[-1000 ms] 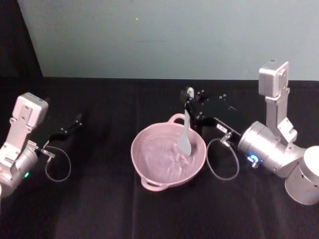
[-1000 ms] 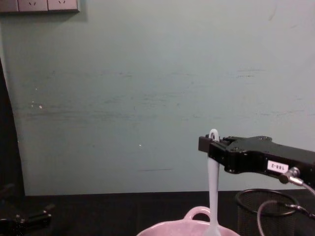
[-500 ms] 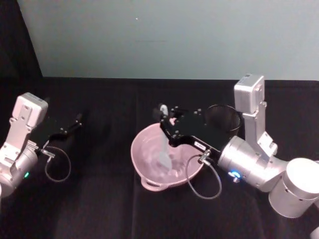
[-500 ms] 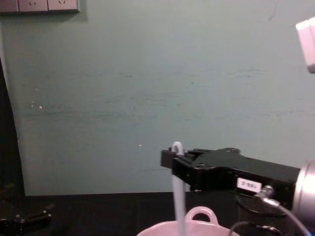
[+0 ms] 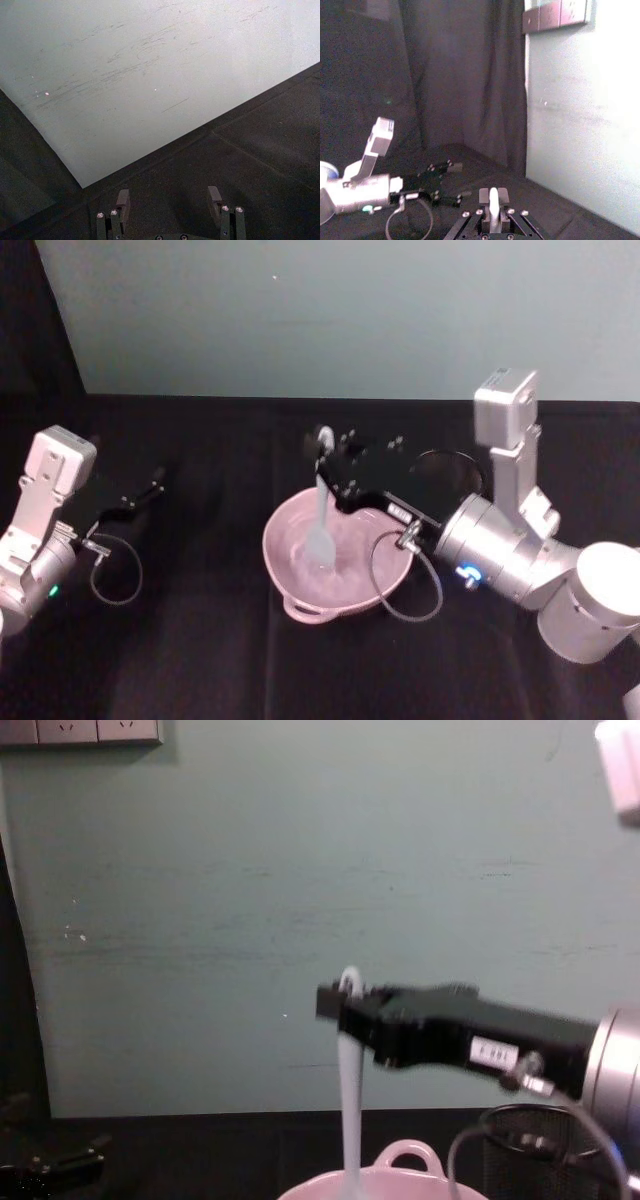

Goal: Use the one hand to pick up the spoon and stir the clear water in the bowl.

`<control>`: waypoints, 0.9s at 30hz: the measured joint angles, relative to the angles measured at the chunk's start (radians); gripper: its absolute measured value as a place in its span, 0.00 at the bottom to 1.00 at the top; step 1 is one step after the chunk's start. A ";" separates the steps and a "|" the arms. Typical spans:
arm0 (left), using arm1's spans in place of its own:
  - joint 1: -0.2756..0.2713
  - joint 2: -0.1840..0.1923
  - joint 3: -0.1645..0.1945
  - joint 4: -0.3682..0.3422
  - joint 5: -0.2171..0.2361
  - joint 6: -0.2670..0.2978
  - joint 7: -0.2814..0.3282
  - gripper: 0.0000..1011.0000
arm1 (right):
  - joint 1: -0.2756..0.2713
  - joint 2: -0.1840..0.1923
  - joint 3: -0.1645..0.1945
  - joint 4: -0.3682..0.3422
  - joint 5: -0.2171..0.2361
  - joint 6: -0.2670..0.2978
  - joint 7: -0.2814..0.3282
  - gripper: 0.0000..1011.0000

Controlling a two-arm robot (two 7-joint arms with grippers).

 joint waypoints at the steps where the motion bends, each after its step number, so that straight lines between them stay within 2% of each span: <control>1: 0.000 0.000 0.000 0.000 0.000 0.000 0.000 1.00 | 0.001 0.002 0.003 -0.007 0.000 0.000 -0.002 0.11; 9: 0.000 0.000 0.000 0.000 0.000 0.000 0.000 1.00 | 0.043 0.039 0.047 -0.094 0.016 0.064 -0.019 0.11; 13: 0.000 0.000 0.000 0.000 0.000 0.000 0.000 1.00 | 0.073 0.069 0.076 -0.137 0.024 0.117 -0.039 0.11; 16: 0.000 0.000 0.000 0.000 0.000 0.000 0.000 1.00 | 0.088 0.090 0.099 -0.152 0.028 0.136 -0.051 0.11; 21: 0.000 0.000 0.000 0.000 0.000 0.000 0.000 1.00 | 0.098 0.114 0.130 -0.150 0.031 0.149 -0.065 0.11; 27: 0.000 0.000 0.000 0.000 0.000 0.000 0.000 1.00 | 0.089 0.135 0.166 -0.116 0.035 0.153 -0.086 0.11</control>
